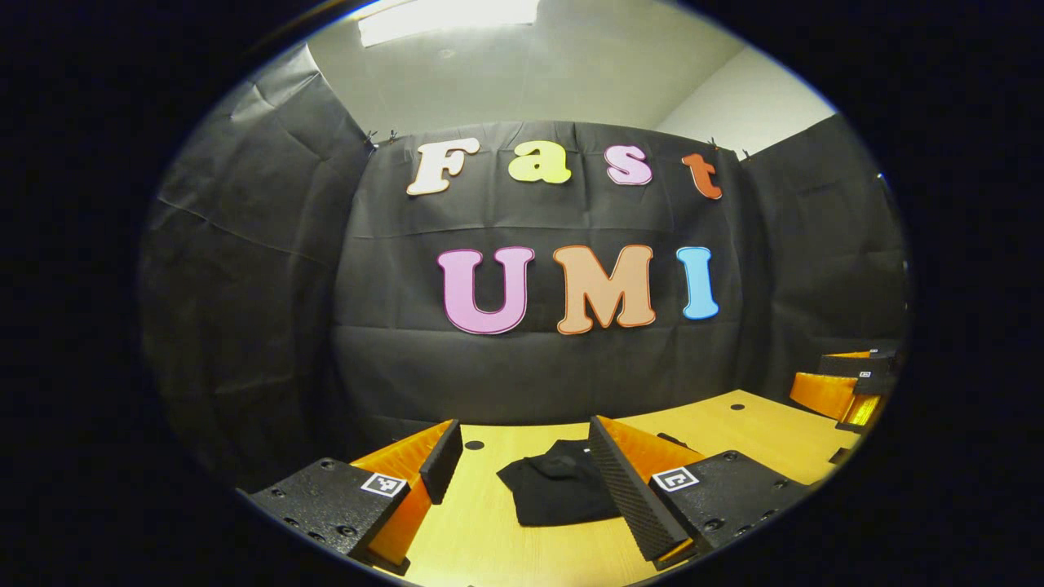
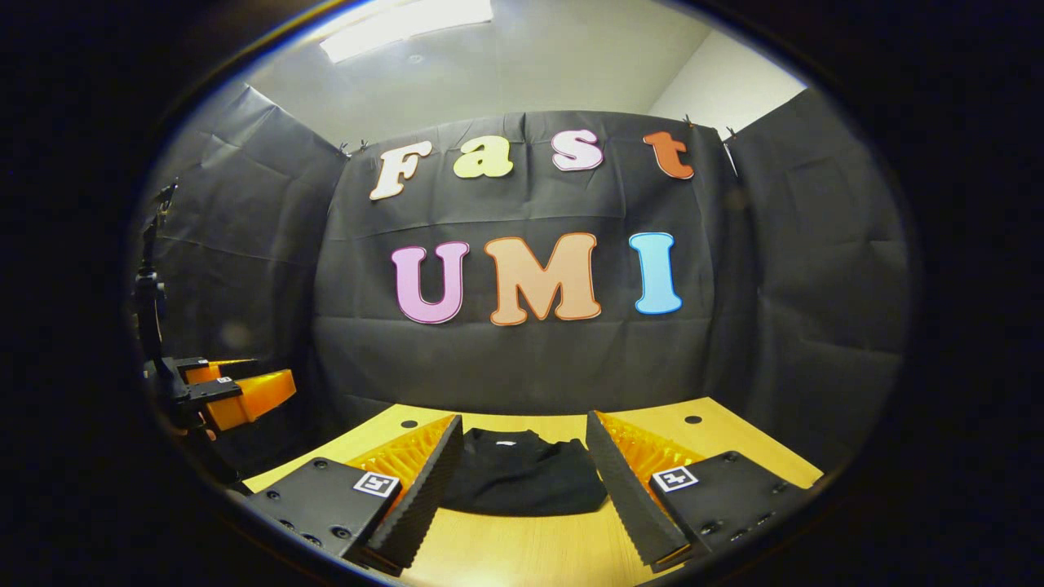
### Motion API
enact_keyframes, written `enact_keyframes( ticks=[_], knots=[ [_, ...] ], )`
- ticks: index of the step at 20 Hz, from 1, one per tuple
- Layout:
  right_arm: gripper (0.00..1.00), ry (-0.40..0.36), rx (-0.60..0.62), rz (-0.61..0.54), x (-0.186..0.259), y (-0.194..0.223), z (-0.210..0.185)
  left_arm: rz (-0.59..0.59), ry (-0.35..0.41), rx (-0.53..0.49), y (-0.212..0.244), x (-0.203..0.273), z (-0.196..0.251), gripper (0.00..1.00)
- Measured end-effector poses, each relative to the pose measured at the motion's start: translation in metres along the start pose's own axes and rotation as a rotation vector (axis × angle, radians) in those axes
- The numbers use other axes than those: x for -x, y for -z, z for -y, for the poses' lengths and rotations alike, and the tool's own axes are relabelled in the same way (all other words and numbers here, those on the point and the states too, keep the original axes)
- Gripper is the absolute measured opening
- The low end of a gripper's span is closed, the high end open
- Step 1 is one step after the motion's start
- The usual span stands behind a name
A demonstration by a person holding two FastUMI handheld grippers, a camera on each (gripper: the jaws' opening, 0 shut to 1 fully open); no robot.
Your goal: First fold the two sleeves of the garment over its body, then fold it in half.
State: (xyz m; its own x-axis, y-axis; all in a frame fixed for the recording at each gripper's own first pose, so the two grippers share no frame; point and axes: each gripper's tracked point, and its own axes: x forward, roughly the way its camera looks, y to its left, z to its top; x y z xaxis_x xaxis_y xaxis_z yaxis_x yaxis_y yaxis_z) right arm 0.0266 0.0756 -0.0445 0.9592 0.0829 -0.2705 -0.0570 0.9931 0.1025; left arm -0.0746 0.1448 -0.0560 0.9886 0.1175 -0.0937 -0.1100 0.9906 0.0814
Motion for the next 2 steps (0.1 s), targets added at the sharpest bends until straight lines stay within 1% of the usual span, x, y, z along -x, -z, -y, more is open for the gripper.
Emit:
enact_keyframes(
  ticks=[1, 2],
  knots=[
    [0.94, -0.001, -0.001, 0.001, 0.0006, -0.0013, -0.0011, 0.006, 0.001, -0.004, -0.0014, 0.0015, -0.0009, 0.87],
    [0.99, -0.003, 0.001, 0.006, 0.0003, -0.0034, -0.0023, 0.009, -0.003, -0.002, -0.0027, 0.0024, -0.0024, 0.99]
  ],
)
